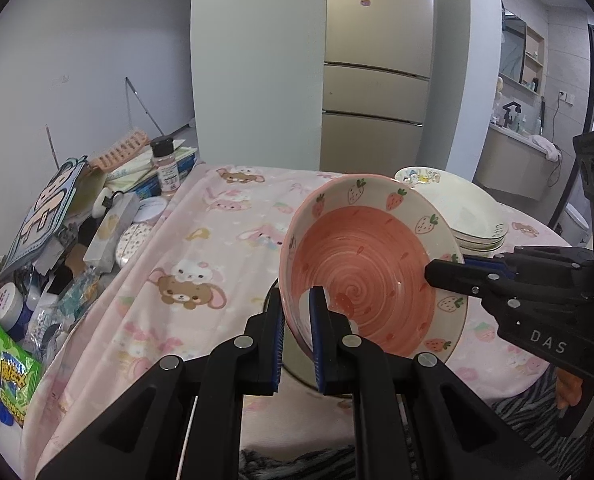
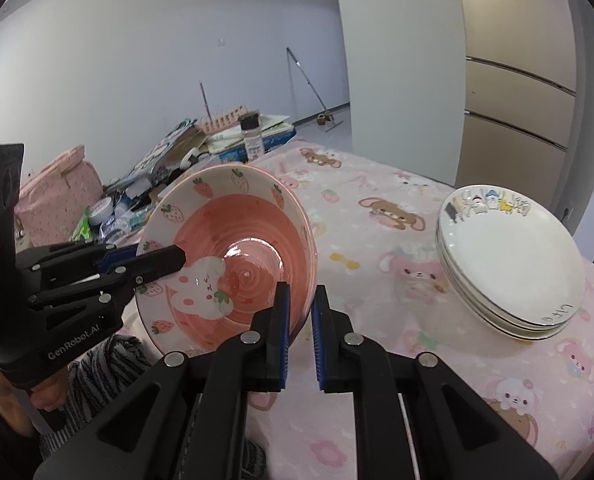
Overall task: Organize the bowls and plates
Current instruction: 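Carry both held bowls toward the remaining pink bowl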
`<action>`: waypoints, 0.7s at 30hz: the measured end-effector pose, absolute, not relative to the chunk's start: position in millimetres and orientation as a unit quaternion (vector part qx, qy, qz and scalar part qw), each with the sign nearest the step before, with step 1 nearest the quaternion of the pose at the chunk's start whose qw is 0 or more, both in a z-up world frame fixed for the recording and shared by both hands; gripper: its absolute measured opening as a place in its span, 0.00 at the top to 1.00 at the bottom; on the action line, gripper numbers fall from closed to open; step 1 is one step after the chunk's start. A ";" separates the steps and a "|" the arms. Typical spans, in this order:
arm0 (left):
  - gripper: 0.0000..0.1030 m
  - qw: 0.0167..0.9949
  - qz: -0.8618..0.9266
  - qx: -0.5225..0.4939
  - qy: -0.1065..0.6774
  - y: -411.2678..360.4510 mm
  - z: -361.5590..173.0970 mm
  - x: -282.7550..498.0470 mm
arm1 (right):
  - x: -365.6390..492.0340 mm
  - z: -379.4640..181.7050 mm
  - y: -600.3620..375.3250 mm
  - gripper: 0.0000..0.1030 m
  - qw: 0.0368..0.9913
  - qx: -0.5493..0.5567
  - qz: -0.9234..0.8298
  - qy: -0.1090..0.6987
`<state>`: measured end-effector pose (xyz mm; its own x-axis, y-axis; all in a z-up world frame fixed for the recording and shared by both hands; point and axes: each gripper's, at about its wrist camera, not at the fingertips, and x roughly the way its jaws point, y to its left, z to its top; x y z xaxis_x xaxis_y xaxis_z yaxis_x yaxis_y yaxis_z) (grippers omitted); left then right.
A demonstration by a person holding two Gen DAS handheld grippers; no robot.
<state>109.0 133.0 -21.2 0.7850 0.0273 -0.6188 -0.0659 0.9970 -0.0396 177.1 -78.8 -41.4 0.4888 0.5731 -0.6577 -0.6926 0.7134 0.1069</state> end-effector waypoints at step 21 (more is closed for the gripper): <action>0.88 0.946 0.062 0.002 0.319 129.8 -34.0 110.8 | 169.8 -56.3 -47.1 0.88 0.866 -0.200 0.332 0.315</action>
<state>110.8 129.8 -34.0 0.7885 0.1177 -0.6037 -0.1153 0.9924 0.0430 169.8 -47.1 -56.3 0.5809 0.4501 -0.6783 -0.7019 0.6990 -0.1373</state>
